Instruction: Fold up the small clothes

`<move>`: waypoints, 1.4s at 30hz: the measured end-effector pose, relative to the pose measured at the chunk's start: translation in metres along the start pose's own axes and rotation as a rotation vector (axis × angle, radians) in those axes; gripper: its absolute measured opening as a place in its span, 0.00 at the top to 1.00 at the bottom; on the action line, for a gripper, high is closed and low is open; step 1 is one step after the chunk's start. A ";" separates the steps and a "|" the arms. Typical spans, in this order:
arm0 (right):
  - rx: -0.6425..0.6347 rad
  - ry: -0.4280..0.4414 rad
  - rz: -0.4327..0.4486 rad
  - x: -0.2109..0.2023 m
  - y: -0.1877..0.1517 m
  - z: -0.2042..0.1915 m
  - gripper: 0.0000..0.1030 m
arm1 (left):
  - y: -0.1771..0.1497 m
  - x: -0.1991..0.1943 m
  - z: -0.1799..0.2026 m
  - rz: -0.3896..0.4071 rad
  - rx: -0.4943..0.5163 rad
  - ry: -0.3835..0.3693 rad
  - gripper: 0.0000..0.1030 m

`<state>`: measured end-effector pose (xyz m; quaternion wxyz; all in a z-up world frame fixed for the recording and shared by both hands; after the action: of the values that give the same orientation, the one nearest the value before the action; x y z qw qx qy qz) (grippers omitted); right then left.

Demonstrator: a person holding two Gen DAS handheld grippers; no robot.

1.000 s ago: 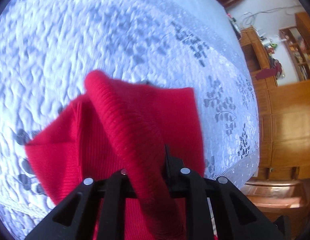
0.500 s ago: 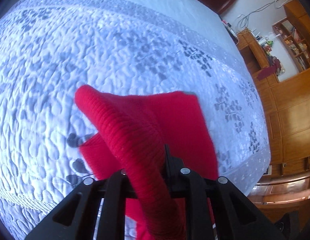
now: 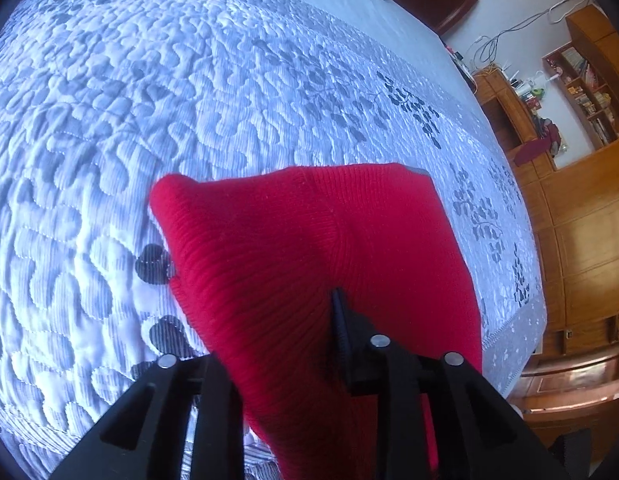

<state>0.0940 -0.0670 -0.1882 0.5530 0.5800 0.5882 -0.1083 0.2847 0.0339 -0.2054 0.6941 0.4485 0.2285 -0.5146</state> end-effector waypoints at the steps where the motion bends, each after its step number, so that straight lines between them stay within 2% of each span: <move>1: 0.003 0.008 0.002 -0.001 -0.002 0.000 0.72 | -0.002 -0.001 0.000 0.009 0.002 0.008 0.72; 2: 0.005 0.019 0.001 -0.002 -0.004 0.001 0.68 | -0.003 -0.002 0.001 0.019 0.004 0.015 0.70; 4: 0.023 0.056 -0.008 -0.009 -0.009 0.004 0.56 | -0.008 -0.006 0.003 0.031 0.007 0.037 0.66; 6: 0.057 0.083 -0.001 -0.021 -0.013 0.012 0.55 | -0.015 -0.014 0.007 0.048 0.032 0.077 0.63; 8: 0.090 0.069 0.022 -0.040 -0.016 0.027 0.50 | -0.023 -0.021 0.011 0.054 0.070 0.126 0.53; 10: 0.137 0.018 0.055 -0.062 -0.019 0.050 0.42 | -0.031 -0.033 0.017 0.072 0.111 0.176 0.50; 13: 0.241 -0.033 0.076 -0.088 -0.027 0.089 0.42 | -0.044 -0.052 0.023 0.089 0.127 0.258 0.42; 14: 0.278 -0.040 0.080 -0.094 -0.030 0.102 0.42 | -0.050 -0.056 0.024 0.081 0.120 0.260 0.38; 16: 0.325 -0.051 0.077 -0.097 -0.035 0.119 0.40 | -0.069 -0.060 0.028 0.050 0.094 0.240 0.36; 19: 0.399 -0.004 0.051 -0.090 -0.039 0.132 0.36 | -0.094 -0.059 0.027 0.017 0.074 0.264 0.35; 21: 0.442 0.040 0.024 -0.079 -0.042 0.134 0.34 | -0.103 -0.059 0.027 0.019 0.064 0.275 0.34; 24: 0.472 0.060 -0.017 -0.064 -0.044 0.132 0.33 | -0.111 -0.059 0.025 0.021 0.040 0.288 0.32; 26: 0.483 0.073 -0.041 -0.052 -0.040 0.128 0.48 | -0.111 -0.058 0.026 0.017 0.035 0.291 0.32; 28: 0.474 0.080 -0.049 -0.048 -0.039 0.126 0.68 | -0.111 -0.058 0.029 0.011 0.036 0.291 0.32; 31: 0.485 0.113 -0.028 -0.059 -0.033 0.130 0.84 | -0.110 -0.057 0.034 0.004 0.036 0.278 0.32; 34: 0.502 0.133 0.011 -0.077 -0.035 0.142 0.86 | -0.110 -0.057 0.038 0.009 0.044 0.289 0.32; 37: 0.478 0.101 0.037 -0.094 -0.035 0.149 0.87 | -0.112 -0.055 0.043 0.013 0.056 0.292 0.30; 42: 0.460 0.046 0.008 -0.086 -0.051 0.153 0.87 | -0.119 -0.042 0.047 -0.001 0.088 0.325 0.26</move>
<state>0.1093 -0.2488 -0.2037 0.3930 0.6953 0.5583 -0.2243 0.1530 0.0068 -0.1958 0.6276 0.5556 0.3152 -0.4451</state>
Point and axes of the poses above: each gripper's, at about its wrist camera, not at the fingertips, and x roughly the way its jaws point, z to its right, y to its top, the point moved 5 cm from there along x, roughly the way its jaws point, and after that the axes turned 9 degrees about z, right-handed, at the moved point
